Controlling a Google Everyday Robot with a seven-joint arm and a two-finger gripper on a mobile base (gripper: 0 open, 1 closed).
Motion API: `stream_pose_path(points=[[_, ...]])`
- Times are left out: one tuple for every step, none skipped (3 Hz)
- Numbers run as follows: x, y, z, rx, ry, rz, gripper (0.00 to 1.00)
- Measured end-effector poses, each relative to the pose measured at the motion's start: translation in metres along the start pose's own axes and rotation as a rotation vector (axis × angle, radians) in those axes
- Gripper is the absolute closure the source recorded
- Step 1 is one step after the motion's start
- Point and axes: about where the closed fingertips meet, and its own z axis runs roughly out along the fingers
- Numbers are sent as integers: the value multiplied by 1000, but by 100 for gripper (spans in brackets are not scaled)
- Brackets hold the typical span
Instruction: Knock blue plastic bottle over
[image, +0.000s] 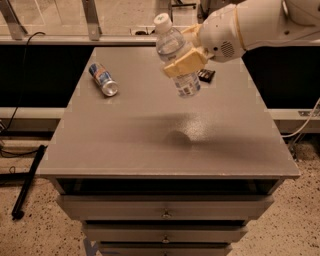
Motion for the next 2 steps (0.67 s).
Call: stream_pose_path(points=[[15,-2,-1,-22,210,-181,100],[44,6,16,-68,404,-278,100]])
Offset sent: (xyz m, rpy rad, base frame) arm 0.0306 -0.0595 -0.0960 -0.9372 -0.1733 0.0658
